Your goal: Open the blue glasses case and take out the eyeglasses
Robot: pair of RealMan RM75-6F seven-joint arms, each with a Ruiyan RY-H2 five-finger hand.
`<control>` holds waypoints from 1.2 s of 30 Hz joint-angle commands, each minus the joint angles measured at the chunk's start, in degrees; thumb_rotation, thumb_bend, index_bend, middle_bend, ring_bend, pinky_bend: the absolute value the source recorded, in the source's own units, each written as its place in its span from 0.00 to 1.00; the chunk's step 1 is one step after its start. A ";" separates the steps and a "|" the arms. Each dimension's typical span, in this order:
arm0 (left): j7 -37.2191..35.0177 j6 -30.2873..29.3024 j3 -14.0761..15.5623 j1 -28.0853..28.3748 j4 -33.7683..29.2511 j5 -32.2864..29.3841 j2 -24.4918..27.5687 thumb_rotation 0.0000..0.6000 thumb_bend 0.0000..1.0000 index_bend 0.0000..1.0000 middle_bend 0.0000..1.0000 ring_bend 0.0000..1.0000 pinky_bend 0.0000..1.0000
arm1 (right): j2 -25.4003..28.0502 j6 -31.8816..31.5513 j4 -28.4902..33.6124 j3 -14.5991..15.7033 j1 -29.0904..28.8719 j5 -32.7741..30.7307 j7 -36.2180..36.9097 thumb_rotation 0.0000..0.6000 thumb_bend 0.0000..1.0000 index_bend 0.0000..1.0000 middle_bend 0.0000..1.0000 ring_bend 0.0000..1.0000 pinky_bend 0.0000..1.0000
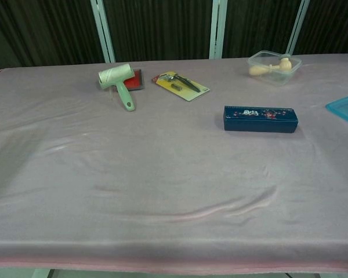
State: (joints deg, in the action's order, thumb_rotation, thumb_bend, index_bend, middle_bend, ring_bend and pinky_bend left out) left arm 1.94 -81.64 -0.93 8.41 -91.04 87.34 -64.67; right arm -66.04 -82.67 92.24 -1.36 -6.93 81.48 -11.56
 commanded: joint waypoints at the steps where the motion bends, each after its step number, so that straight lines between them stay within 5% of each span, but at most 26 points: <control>1: -0.01 -0.05 0.00 -0.01 0.12 0.04 -0.10 1.00 0.42 0.00 0.00 0.00 0.03 | -0.46 -0.61 -0.71 -0.35 -0.06 1.03 1.20 1.00 0.30 0.00 0.00 0.00 0.00; 7: -0.07 0.49 -0.16 0.24 0.08 -0.38 -0.13 1.00 0.42 0.00 0.00 0.00 0.03 | -3.66 2.05 -3.70 -2.25 -2.68 1.30 2.84 1.00 0.30 0.00 0.00 0.00 0.00; 19: -1.13 1.15 -0.23 0.52 0.34 -0.77 0.23 1.00 0.42 0.00 0.00 0.00 0.03 | -19.62 24.16 -15.98 -11.28 -20.83 -11.34 -7.09 1.00 0.30 0.00 0.00 0.00 0.00; 36: -1.42 1.99 -0.34 0.64 0.25 -1.86 0.49 1.00 0.42 0.00 0.00 0.00 0.03 | -30.45 32.12 -33.51 -15.34 -31.26 -21.00 -12.16 1.00 0.30 0.01 0.00 0.00 0.00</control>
State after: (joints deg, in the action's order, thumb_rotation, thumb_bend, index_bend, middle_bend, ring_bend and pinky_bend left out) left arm 0.49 -79.69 -1.24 9.03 -90.80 85.53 -64.15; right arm -94.96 -51.68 60.67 -16.09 -36.69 61.37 -23.38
